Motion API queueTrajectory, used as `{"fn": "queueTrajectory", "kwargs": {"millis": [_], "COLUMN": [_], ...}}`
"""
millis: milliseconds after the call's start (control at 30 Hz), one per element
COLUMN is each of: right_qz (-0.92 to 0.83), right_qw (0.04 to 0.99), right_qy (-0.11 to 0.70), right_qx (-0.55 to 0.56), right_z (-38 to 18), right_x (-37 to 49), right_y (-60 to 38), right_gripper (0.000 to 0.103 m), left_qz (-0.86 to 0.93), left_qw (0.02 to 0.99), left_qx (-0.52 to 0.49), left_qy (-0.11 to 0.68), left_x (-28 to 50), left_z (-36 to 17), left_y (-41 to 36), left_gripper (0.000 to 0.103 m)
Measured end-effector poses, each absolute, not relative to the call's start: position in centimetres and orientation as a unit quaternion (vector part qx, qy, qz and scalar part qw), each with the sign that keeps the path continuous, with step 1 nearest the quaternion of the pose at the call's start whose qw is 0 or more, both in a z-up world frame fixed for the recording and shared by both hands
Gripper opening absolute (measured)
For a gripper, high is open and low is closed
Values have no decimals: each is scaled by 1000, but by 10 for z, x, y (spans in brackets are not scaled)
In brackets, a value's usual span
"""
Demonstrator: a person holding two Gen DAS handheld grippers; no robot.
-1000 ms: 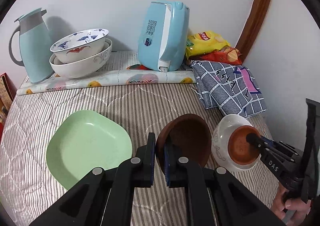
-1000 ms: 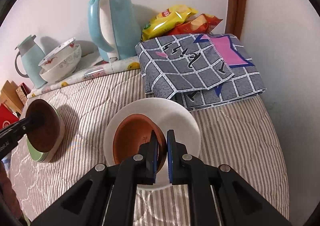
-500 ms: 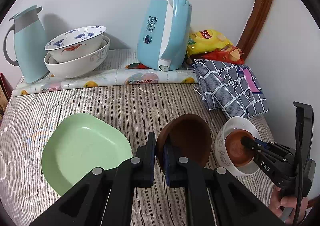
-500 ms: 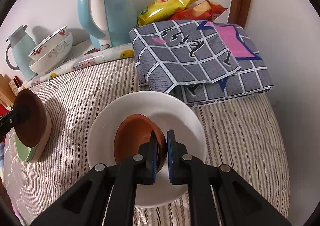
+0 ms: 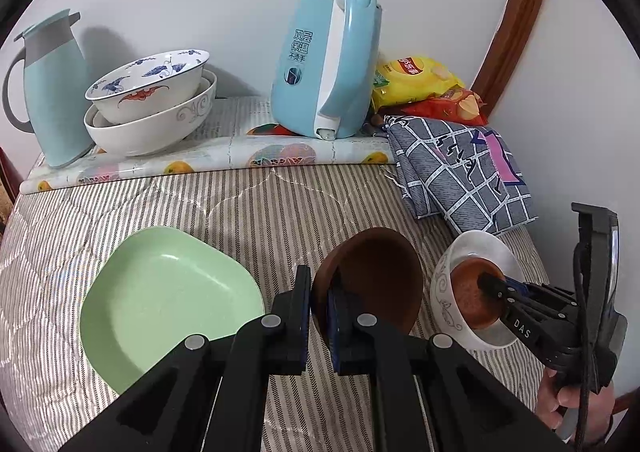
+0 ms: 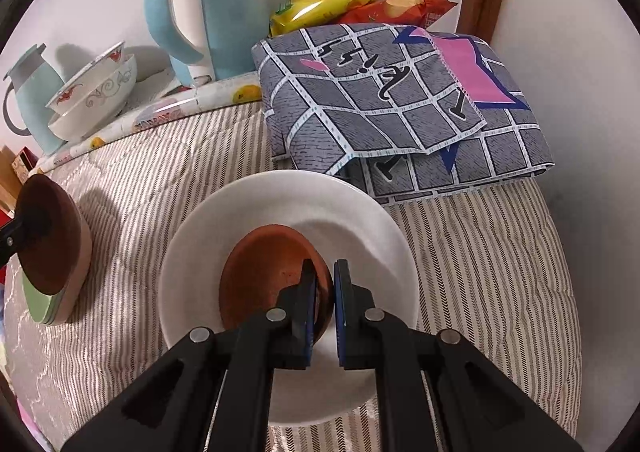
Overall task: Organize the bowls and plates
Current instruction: 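Lower the brown bowl into the white bowl and open the right gripper while the left gripper holds its bowl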
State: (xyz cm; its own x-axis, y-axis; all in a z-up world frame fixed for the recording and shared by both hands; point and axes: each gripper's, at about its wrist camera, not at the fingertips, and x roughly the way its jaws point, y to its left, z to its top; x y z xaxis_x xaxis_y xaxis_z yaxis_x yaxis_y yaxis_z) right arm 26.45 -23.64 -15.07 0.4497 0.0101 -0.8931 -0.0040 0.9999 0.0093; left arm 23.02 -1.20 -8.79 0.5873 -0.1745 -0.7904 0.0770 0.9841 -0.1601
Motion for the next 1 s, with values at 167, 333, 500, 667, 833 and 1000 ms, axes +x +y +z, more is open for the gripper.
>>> {"fn": "queueTrajectory", "kwargs": {"millis": [167, 333, 500, 667, 833, 1000], "right_qz": [2, 2, -3, -2, 0, 3], "right_qw": [845, 841, 839, 836, 839, 846], "right_qy": [535, 540, 542, 546, 542, 531], "right_qx": [-10, -25, -48, -49, -46, -36], "right_z": [-157, -159, -161, -160, -154, -142], "right_x": [268, 271, 269, 268, 265, 255], "right_y": [-234, -229, -226, -225, -226, -230], "right_gripper": [10, 12, 14, 16, 34, 40], "left_qz": [-71, -74, -75, -76, -76, -77], "left_qw": [888, 887, 886, 886, 887, 888], "left_qx": [-57, -58, -58, -56, -56, -55], "left_qy": [450, 452, 454, 454, 452, 450], "left_x": [231, 231, 229, 227, 222, 216], "left_z": [-91, -93, -94, -93, -90, -85], "left_y": [-10, -10, -11, -11, -13, -18], "left_gripper": [8, 8, 8, 8, 8, 8]}}
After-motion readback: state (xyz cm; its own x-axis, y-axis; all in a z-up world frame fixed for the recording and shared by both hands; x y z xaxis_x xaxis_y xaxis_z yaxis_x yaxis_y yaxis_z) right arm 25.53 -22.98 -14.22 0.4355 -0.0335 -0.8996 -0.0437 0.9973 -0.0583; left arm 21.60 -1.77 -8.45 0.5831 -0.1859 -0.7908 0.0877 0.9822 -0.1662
